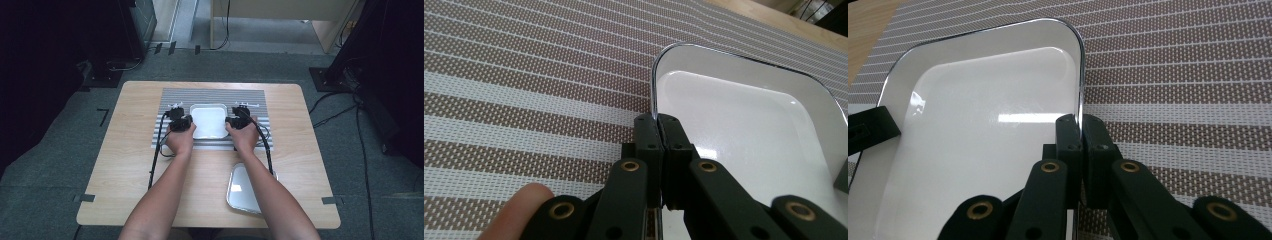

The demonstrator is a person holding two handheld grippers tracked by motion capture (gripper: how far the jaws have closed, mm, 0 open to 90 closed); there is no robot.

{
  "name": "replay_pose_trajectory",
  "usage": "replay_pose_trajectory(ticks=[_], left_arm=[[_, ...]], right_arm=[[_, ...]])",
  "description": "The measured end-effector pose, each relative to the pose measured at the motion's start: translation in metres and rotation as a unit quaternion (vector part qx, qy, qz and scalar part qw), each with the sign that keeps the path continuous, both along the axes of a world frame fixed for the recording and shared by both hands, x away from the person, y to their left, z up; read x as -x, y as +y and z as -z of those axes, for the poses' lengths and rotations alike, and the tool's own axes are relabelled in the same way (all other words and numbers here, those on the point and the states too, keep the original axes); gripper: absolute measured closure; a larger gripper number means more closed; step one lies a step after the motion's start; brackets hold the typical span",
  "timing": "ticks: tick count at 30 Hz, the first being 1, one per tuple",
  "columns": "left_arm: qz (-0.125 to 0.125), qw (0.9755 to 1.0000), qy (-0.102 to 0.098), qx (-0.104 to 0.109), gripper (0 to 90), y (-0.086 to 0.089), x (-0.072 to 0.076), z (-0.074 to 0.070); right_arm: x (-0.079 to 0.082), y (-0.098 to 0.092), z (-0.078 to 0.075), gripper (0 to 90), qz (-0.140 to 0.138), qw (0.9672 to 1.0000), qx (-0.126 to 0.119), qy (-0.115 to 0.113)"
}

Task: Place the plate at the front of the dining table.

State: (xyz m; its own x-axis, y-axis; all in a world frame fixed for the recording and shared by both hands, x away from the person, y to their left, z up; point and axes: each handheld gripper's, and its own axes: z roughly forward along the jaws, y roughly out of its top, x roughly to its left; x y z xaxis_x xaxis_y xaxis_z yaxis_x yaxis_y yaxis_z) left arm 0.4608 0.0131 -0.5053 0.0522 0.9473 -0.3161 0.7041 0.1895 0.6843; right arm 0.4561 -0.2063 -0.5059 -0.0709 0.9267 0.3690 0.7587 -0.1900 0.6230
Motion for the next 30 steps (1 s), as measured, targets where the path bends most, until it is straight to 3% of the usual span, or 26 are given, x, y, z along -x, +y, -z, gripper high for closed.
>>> replay_pose_trajectory(ticks=[7,9,10,12,15,16,18,20,21,22,25,27,30], left_arm=[[-0.001,1.0,0.004,0.004,88.4,0.002,-0.003,0.004],[0.005,1.0,-0.002,-0.006,85.1,0.001,-0.003,0.006],[0.02,0.9996,-0.017,-0.014,82.2,0.001,-0.003,0.01],[0.025,0.9994,-0.019,-0.012,80.0,0.001,-0.003,0.01],[0.032,0.9992,-0.024,0.006,69.2,0.001,-0.003,0.011],[0.032,0.9991,-0.025,0.013,61.4,0.002,-0.004,0.01],[0.031,0.9987,-0.029,0.028,57.8,0.004,-0.004,0.008],[0.029,0.998,-0.03,0.047,49.9,0.011,-0.004,0.004],[0.028,0.9978,-0.032,0.05,49.9,0.014,-0.004,0.002],[0.026,0.9976,-0.04,0.05,47.4,0.02,-0.002,-0.003],[0.028,0.9974,-0.047,0.047,48.0,0.026,0.001,-0.006],[0.032,0.9967,-0.05,0.056,51.4,0.029,0.004,-0.008],[0.05,0.9955,-0.038,0.071,56.0,0.032,0.014,-0.008]], right_arm=[[-0.005,0.003,0.002,88.9,0.008,0.9999,0.008,0.002],[-0.005,0.003,0.003,88.7,0.009,0.9999,0.008,0.003],[-0.005,0.003,0.005,88.2,0.009,1.0,0.003,0.003],[-0.005,0.002,0.005,88.1,0.01,0.9999,-0.001,0.003],[-0.004,0.003,0.005,87.0,0.006,1.0,0.0,0.001],[-0.004,0.002,0.005,85.5,0.003,1.0,-0.006,0.006],[-0.004,0.001,0.006,83.6,0.001,0.9999,-0.014,0.009],[-0.004,-0.008,0.005,79.2,0.0,0.9991,-0.038,0.018],[-0.004,-0.008,0.005,79.2,0.0,0.9991,-0.038,0.018],[-0.004,-0.016,0.004,77.7,0.005,0.9982,-0.055,0.023],[-0.003,-0.027,0.003,78.0,0.007,0.9974,-0.067,0.027],[-0.002,-0.029,0.001,78.5,0.007,0.9971,-0.07,0.028],[0.005,-0.037,-0.005,79.0,0.003,0.9968,-0.079,0.017]])
